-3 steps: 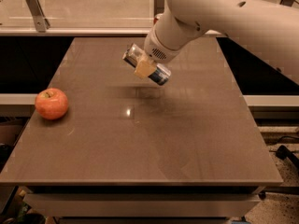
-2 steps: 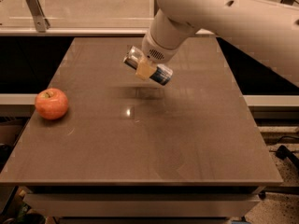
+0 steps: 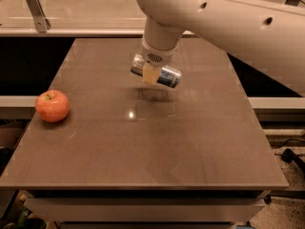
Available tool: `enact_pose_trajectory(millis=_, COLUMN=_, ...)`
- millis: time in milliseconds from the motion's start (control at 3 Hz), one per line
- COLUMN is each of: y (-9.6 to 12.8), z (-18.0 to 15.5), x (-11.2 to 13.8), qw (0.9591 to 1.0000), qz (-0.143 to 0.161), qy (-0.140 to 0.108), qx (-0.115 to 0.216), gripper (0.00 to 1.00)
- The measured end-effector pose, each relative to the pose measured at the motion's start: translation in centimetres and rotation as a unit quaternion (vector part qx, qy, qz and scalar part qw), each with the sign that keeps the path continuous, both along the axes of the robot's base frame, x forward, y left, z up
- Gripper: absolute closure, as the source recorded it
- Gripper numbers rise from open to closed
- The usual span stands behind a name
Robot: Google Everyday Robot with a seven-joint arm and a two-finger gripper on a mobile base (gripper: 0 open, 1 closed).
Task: Knock redbull can over
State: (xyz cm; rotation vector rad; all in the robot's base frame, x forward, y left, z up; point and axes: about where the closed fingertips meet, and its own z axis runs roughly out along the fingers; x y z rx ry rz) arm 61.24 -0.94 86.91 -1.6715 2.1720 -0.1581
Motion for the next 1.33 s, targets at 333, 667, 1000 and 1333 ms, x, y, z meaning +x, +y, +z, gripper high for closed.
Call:
enact_pose_trajectory(millis=333, y=-0.8, z=-0.9, x=-0.2, qw=0.9989, qz=-0.006, qy=0.014, qx=-0.045, gripper=1.0)
enact_pose_trajectory(millis=667, y=-1.3, z=-2.2, x=-0.5, qw=0.9969, qz=-0.007, qy=0.028, qx=-0.073, gripper=1.0)
enact_pose_trajectory(millis=1000, y=-1.5, z=-3.6, x=-0.7, qw=0.9944, qz=-0.002, qy=0.046, qx=-0.095, gripper=1.0)
enact_pose_trajectory(millis=1333, y=-1.1, z=-4.8, x=-0.8, qw=0.9916, qz=0.008, qy=0.064, qx=-0.112, gripper=1.0)
